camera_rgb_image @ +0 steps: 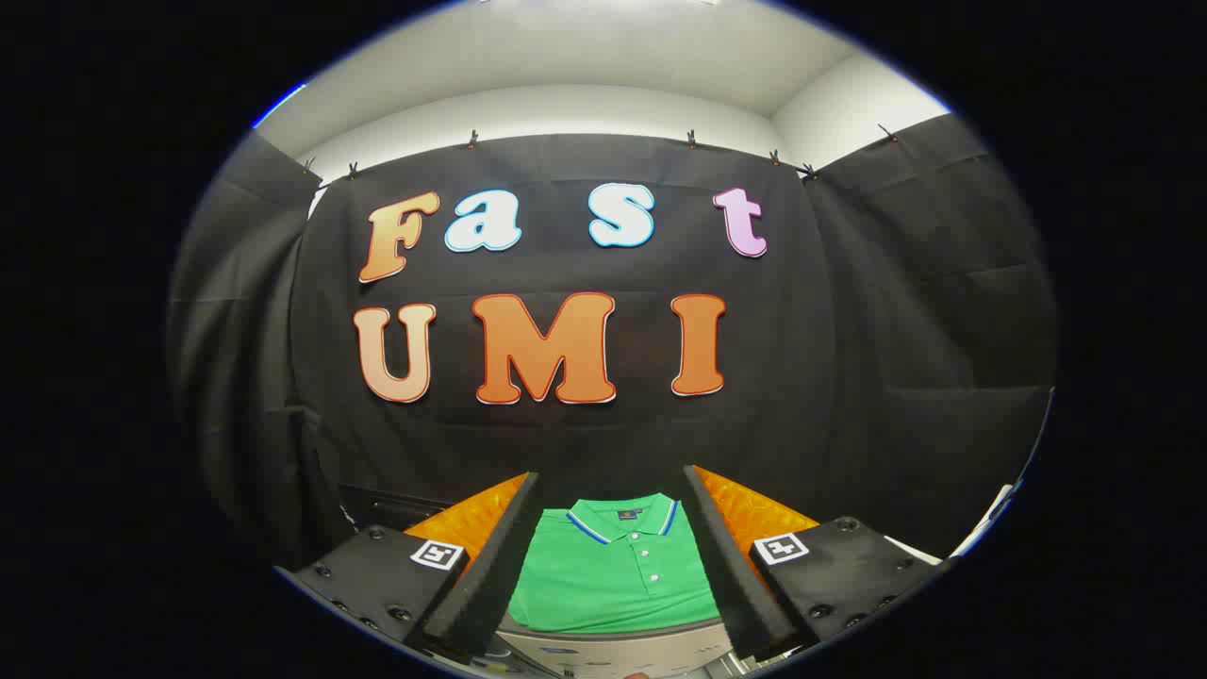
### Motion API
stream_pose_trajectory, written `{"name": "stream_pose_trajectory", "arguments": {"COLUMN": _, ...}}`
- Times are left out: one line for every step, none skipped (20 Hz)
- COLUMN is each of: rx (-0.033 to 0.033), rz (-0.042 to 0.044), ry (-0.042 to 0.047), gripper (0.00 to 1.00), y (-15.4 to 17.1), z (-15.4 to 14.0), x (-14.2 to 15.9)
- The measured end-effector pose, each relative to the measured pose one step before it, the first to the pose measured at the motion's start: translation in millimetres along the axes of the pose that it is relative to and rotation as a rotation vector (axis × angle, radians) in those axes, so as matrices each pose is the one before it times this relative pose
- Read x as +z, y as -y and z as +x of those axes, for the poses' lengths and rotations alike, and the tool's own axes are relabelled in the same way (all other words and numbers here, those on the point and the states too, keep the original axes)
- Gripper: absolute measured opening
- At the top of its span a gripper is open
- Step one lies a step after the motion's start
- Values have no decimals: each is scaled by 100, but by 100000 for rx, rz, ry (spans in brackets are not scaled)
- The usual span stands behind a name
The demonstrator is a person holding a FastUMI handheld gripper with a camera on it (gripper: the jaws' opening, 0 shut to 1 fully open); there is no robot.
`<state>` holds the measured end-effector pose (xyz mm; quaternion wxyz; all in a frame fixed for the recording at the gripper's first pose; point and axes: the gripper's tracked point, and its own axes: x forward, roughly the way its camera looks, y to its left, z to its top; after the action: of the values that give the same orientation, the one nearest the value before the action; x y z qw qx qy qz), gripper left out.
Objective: Put the clothes into the washing machine and then close the washing machine lid.
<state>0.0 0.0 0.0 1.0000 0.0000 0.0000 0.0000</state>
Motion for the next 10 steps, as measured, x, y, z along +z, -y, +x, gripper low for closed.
{"name": "stream_pose_trajectory", "arguments": {"rx": 266, "rz": 233, "ry": 354, "gripper": 96, "y": -50, "z": 33, "x": 77}}
{"name": "stream_pose_trajectory", "arguments": {"rx": 95, "rz": -39, "ry": 232, "gripper": 96, "y": -92, "z": 48, "x": 44}}
{"name": "stream_pose_trajectory", "arguments": {"rx": 185, "rz": -365, "ry": -20, "gripper": 96, "y": 69, "z": -123, "x": 107}}
{"name": "stream_pose_trajectory", "arguments": {"rx": 196, "rz": -322, "ry": 26, "gripper": 96, "y": -150, "z": -27, "x": 50}}
{"name": "stream_pose_trajectory", "arguments": {"rx": 63, "rz": -33, "ry": -58, "gripper": 96, "y": 21, "z": 109, "x": 105}}
{"name": "stream_pose_trajectory", "arguments": {"rx": 347, "rz": 132, "ry": -172, "gripper": 96, "y": -78, "z": 80, "x": 1}}
{"name": "stream_pose_trajectory", "arguments": {"rx": 35, "rz": 101, "ry": -132, "gripper": 96, "y": -45, "z": 3, "x": 18}}
{"name": "stream_pose_trajectory", "arguments": {"rx": 161, "rz": -55, "ry": -95, "gripper": 96, "y": -43, "z": 141, "x": -3}}
{"name": "stream_pose_trajectory", "arguments": {"rx": 107, "rz": -197, "ry": -49, "gripper": 96, "y": 6, "z": -14, "x": 25}}
{"name": "stream_pose_trajectory", "arguments": {"rx": -87, "rz": -275, "ry": 7, "gripper": 96, "y": 82, "z": -3, "x": 16}}
